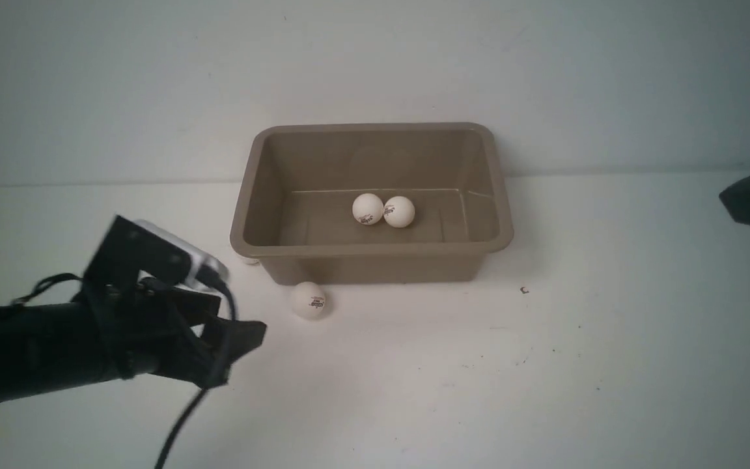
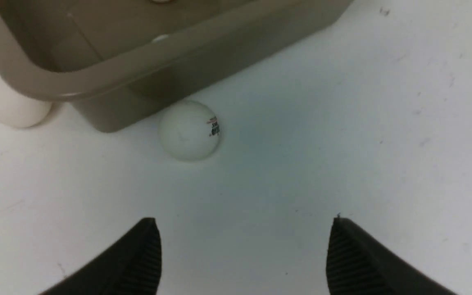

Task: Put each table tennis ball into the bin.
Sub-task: Use the left arm to clamp the table tennis ball closest to it

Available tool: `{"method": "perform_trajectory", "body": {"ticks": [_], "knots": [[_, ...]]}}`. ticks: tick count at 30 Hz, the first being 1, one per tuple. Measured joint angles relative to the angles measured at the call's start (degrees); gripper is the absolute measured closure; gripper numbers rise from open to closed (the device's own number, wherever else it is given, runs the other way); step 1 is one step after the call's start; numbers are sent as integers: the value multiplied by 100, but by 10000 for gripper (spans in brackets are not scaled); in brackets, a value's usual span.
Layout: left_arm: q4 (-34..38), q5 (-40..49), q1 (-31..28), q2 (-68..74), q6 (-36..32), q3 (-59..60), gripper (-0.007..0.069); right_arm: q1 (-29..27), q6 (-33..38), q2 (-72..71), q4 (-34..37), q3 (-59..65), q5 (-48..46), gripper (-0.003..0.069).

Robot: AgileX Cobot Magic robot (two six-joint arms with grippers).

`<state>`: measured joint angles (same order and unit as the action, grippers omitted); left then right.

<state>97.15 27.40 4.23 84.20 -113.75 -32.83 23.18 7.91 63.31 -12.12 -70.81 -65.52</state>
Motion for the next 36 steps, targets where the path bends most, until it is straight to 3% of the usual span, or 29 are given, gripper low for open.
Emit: {"method": "perform_trajectory", "body": {"ticks": [4, 15, 24, 36], "knots": [[56, -680, 423, 366, 10, -279, 136, 0, 0, 0, 0, 0, 15, 92], [107, -678, 636, 1511, 1343, -1282, 136, 0, 51, 0, -5, 29, 25, 92], [107, -738, 935, 2216, 1777, -1986, 157, 0, 62, 0, -5, 29, 64, 92], [112, -984, 945, 2366, 2007, -2059, 157, 0, 82, 0, -29, 29, 88, 92]]}}
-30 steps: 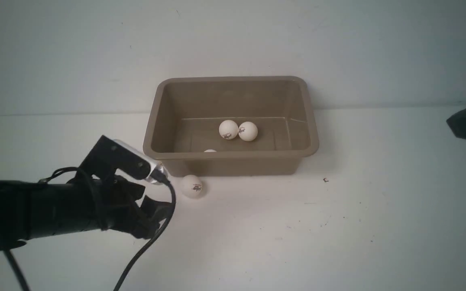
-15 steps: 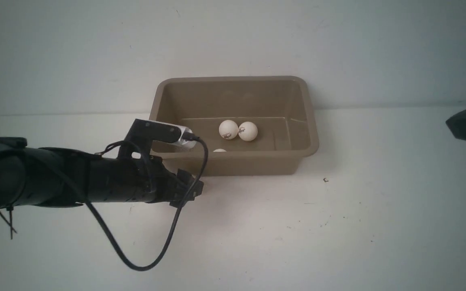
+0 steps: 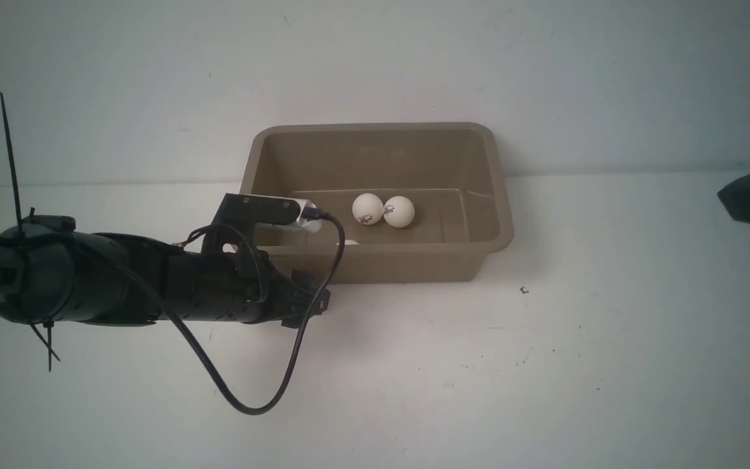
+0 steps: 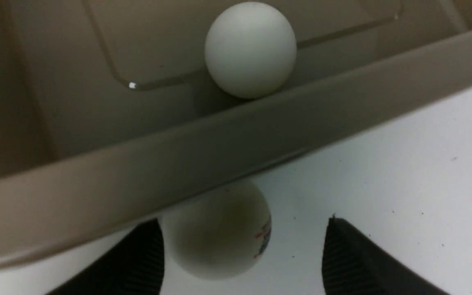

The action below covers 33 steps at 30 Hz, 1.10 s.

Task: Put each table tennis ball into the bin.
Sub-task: Use the left arm to clamp the table tennis ball closest to it

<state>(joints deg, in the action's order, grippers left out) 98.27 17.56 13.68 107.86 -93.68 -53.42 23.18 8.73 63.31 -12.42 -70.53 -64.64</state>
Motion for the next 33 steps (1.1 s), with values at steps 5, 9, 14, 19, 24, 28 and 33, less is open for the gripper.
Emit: {"method": "perform_trajectory", "body": {"ticks": [5, 9, 14, 19, 24, 28, 33], "knots": [[0, -23, 7, 14, 5, 0, 162, 0, 0, 0, 0, 0, 0, 92], [0, -84, 7, 118, 5, -58, 211, 0, 0, 0, 0, 0, 5, 92], [13, 12, 7, 350, -1, -159, 315, 0, 0, 0, -19, 0, 10, 92], [15, 445, 7, 349, -64, -163, 315, 0, 0, 0, -19, 0, 10, 92], [-27, 867, 11, 278, 85, -14, 315, 0, 0, 0, -19, 0, 10, 92], [-434, 1256, 11, 145, 298, 130, 315, 0, 0, 0, -19, 0, 10, 92], [-1037, 2063, 11, -97, 491, 142, 315, 0, 0, 0, -19, 0, 10, 92]]}}
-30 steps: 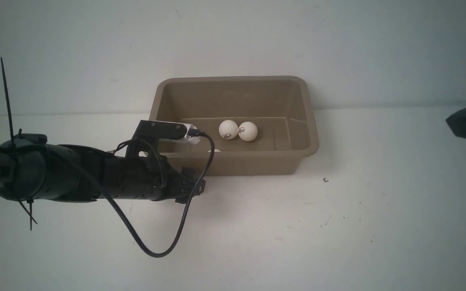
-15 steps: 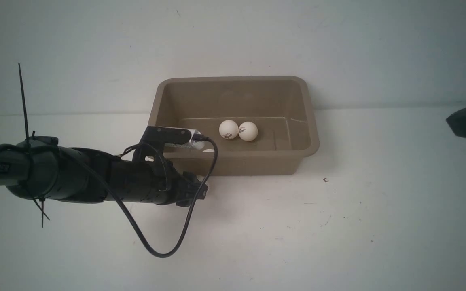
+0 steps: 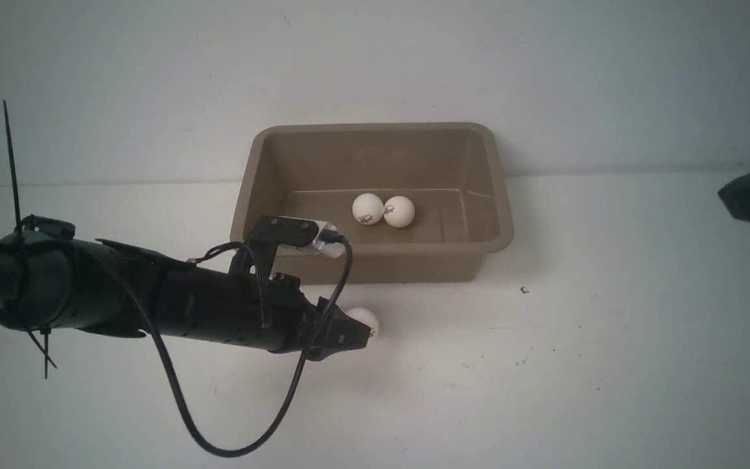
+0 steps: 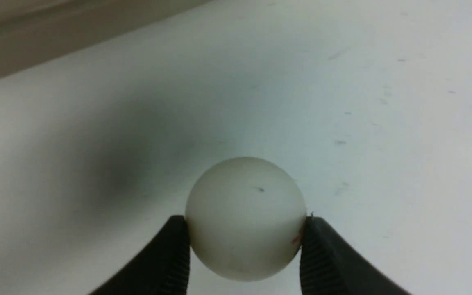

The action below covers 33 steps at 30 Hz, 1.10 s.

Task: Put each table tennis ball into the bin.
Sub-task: Use the left arm to clamp the table tennis ball closest to it, then use the left arm to put the table tennis ball into the box

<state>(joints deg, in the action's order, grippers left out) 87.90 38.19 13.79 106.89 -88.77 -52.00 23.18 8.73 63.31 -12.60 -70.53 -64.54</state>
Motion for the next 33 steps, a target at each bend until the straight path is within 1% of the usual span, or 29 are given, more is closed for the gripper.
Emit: {"method": "perform_trajectory", "body": {"ticks": [2, 4, 9, 11, 15, 16, 17, 20, 21, 24, 30, 33], "knots": [[-5, 357, 0, -173, -100, -7, 315, 0, 0, 0, 0, 0, 0, 92], [138, 470, 0, -321, -235, -44, 315, 0, 0, 0, 0, 0, 13, 92], [704, 474, 0, -624, -739, -353, 315, 0, 0, 0, 0, 0, 27, 92], [826, 275, 0, -648, -933, -544, 315, 0, 0, 0, 0, 0, 27, 92], [913, -823, 0, -536, -1277, -968, 315, 0, 0, 0, 25, 0, 27, 92], [939, -1209, 0, -444, -1455, -1112, 315, 0, 0, 0, 33, 0, 27, 92], [939, -1209, 0, -428, -1486, -1132, 315, 0, 0, 0, 39, 0, 27, 92], [976, -1848, 0, -84, -2101, -1446, 315, 0, 0, 0, 101, 0, 27, 92], [983, -1952, 0, 88, -2323, -1593, 315, 0, 0, 0, 132, 0, 27, 92], [996, -2084, 0, 371, -2590, -1836, 315, 0, 0, 0, 218, 0, 27, 92], [1026, -2411, 0, 711, -2743, -2009, 315, 0, 0, 0, 481, 0, 27, 92], [1029, -2473, 0, 716, -2778, -2021, 298, 0, 0, 0, 546, 0, 27, 92]]}}
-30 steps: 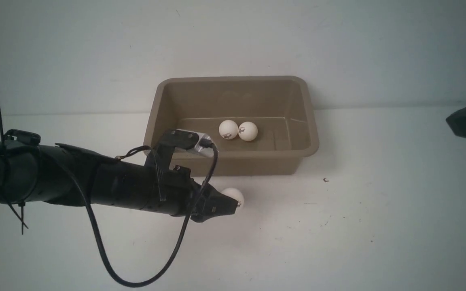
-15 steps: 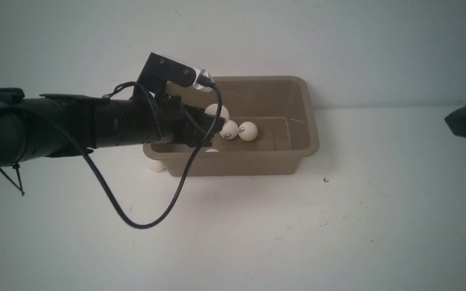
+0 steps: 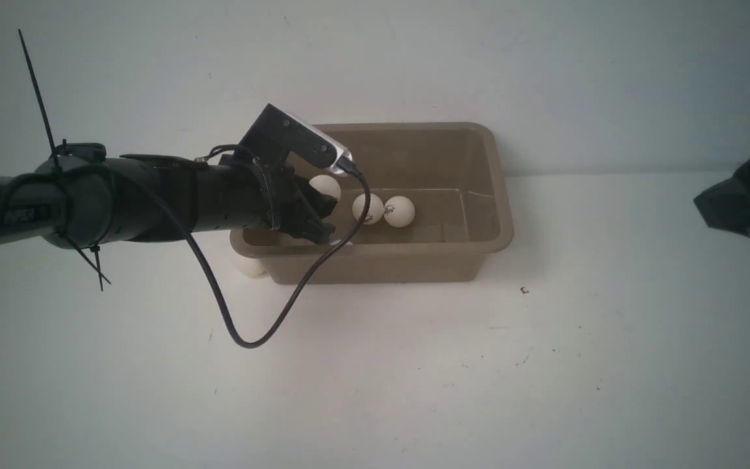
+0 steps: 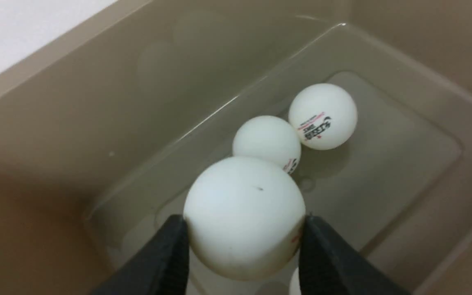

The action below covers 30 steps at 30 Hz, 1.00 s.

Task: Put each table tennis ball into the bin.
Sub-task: Use the left arm to put the table tennis ball into the box, then use the left arm to clamp the table tennis ball closest to it

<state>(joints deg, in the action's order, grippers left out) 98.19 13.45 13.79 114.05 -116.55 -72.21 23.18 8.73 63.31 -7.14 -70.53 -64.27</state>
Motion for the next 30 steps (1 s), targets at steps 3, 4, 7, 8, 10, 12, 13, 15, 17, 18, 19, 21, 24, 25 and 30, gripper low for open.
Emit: {"method": "perform_trajectory", "body": {"ticks": [3, 4, 7, 8, 10, 12, 13, 15, 17, 18, 19, 21, 24, 25, 30], "knots": [[5, -160, 0, 0, 30, -6, 204, 0, 0, 0, 9, 0, 0, 92], [5, -285, 0, -15, 96, -6, 171, 0, 0, 0, 9, 0, 0, 92], [10, -618, 0, -189, 283, -1, 122, 0, 0, 0, 9, 0, 0, 92], [10, -671, 0, -284, 301, -1, 121, 0, 0, 0, 3, 0, 0, 92], [21, -686, 0, -582, 320, -1, 123, 0, 0, 0, -35, 0, 0, 92], [28, -730, 0, -910, 326, -1, 128, 0, 0, 0, -39, 0, 0, 92], [28, -771, 0, -1134, 326, 11, 137, 0, 0, 0, -42, 0, 0, 92], [46, -824, 0, -1362, 293, 54, 147, 0, 0, 0, -50, 0, 0, 92], [46, -896, 0, -1691, 204, 198, 160, 0, 0, 0, -58, 0, 0, 92], [46, -891, 0, -2022, 104, 474, 175, 0, 0, 0, -58, 0, 0, 92], [46, -873, 0, -2113, 75, 568, 179, 0, 0, 0, -58, 0, 0, 92], [46, -712, 0, -2394, 8, 901, 186, 0, 0, 0, -58, 0, 0, 92], [41, -217, 0, -2720, -51, 1323, 188, 0, 0, 0, -58, 0, 0, 92], [40, 54, 0, -2855, -58, 1509, 188, 0, 0, 0, -58, 0, 0, 92], [-37, 1589, 0, -3157, 77, 2083, 188, 0, 0, 0, -58, 0, 0, 92]]}}
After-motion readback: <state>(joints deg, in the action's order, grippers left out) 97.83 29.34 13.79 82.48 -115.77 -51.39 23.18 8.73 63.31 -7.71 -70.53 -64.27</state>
